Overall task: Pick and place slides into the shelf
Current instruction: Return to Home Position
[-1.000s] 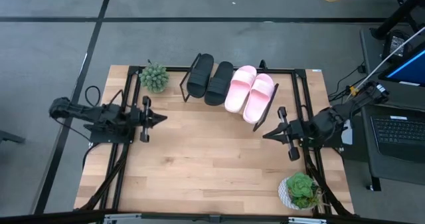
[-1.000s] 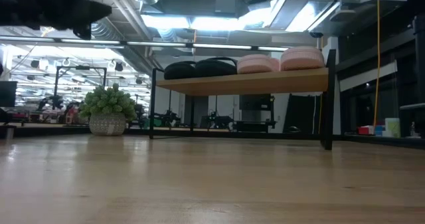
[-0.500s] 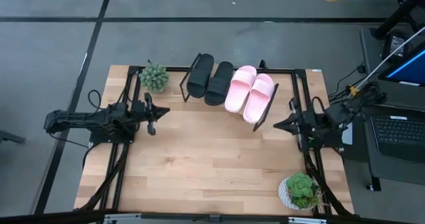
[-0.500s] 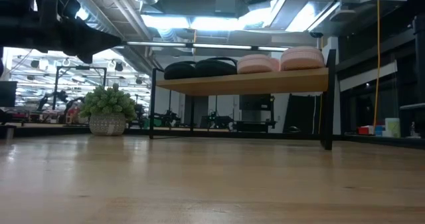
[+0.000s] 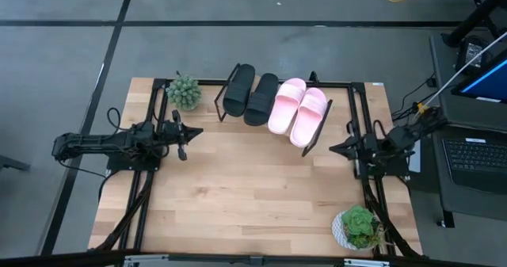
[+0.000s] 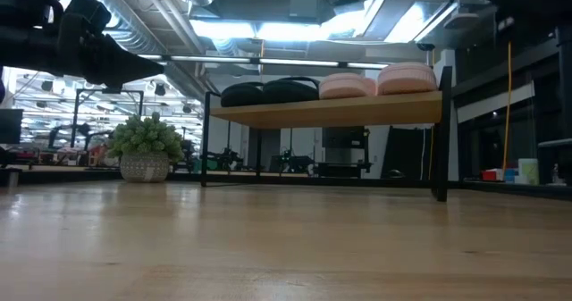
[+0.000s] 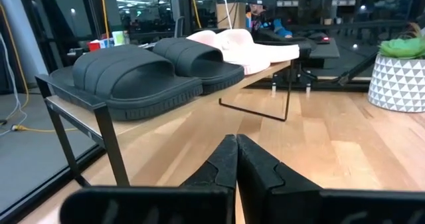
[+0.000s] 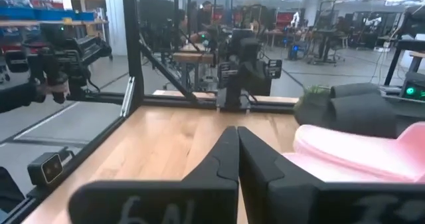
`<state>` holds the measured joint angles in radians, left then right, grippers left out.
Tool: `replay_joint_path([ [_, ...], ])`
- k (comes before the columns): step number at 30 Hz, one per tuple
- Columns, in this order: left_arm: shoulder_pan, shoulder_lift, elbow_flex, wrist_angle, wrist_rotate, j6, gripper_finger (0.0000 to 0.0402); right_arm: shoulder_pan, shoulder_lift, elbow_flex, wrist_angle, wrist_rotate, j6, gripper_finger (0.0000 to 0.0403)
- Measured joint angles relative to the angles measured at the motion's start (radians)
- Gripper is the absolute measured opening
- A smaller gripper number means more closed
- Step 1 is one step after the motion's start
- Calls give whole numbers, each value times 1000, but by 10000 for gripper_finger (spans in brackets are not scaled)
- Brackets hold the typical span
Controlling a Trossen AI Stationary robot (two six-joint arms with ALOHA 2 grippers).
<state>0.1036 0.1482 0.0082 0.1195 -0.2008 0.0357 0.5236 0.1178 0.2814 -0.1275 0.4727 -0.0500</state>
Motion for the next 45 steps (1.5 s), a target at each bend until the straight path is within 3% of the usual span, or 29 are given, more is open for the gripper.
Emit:
replay_joint_path([
  [7,0,0,0,-1,0,0,0,0,-112,-151,71,0,-26,2],
  [15,0,0,0,1,0,0,0,-8,-116,-226,89,82,-34,2],
  [30,0,0,0,1,0,0,0,-9,-110,-275,192,-166,-6,2],
  [41,0,0,0,1,0,0,0,-9,-94,-275,190,-196,-12,3],
  [45,0,0,0,1,0,0,0,-9,-94,-275,185,-268,-38,3],
])
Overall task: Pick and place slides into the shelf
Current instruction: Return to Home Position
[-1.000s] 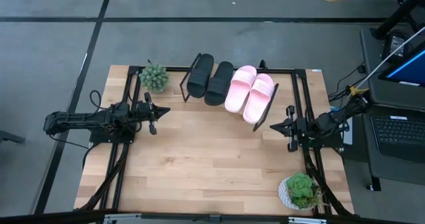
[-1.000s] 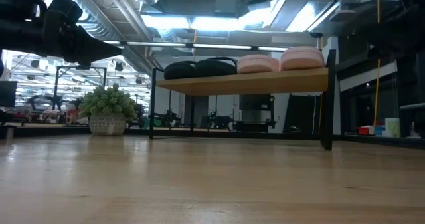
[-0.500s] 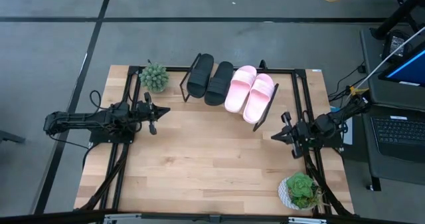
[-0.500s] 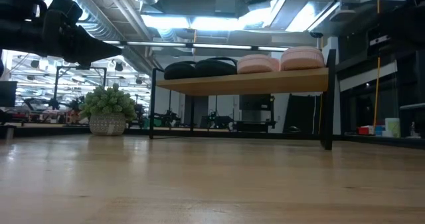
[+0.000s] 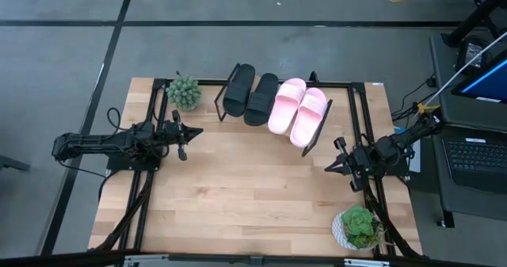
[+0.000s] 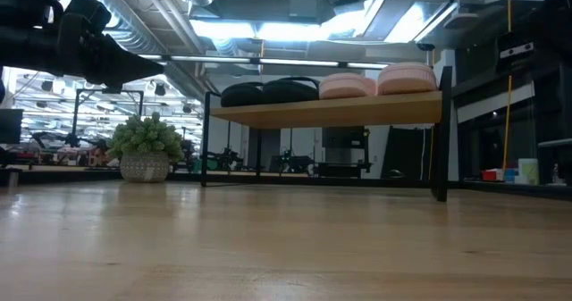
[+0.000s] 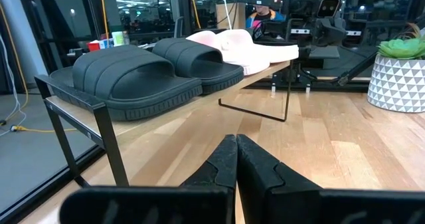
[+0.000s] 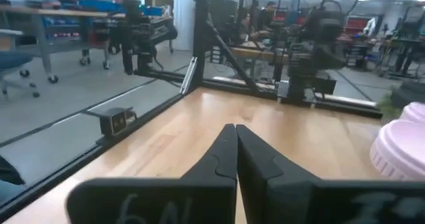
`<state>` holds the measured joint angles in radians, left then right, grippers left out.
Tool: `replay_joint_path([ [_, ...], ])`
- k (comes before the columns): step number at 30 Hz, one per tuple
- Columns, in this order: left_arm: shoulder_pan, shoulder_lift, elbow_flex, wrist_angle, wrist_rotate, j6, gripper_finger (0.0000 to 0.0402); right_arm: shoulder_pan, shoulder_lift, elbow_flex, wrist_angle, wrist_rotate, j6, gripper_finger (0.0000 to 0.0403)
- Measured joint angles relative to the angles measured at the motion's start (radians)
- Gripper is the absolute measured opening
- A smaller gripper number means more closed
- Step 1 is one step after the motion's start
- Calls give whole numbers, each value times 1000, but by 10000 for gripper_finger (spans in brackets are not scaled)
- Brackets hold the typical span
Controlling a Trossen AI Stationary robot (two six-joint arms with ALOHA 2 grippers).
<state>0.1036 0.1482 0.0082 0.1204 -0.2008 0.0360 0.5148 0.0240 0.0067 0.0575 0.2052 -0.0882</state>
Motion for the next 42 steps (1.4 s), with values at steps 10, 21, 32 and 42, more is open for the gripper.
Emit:
replay_joint_path([
  [10,0,0,0,0,0,0,0,0,2,0,10,-6,3,30],
  [21,0,0,0,0,0,0,0,0,2,0,60,-6,7,34],
  [32,0,0,0,0,0,0,0,0,2,0,59,-6,31,35],
  [42,0,0,0,0,0,0,0,0,2,0,58,-6,32,35],
])
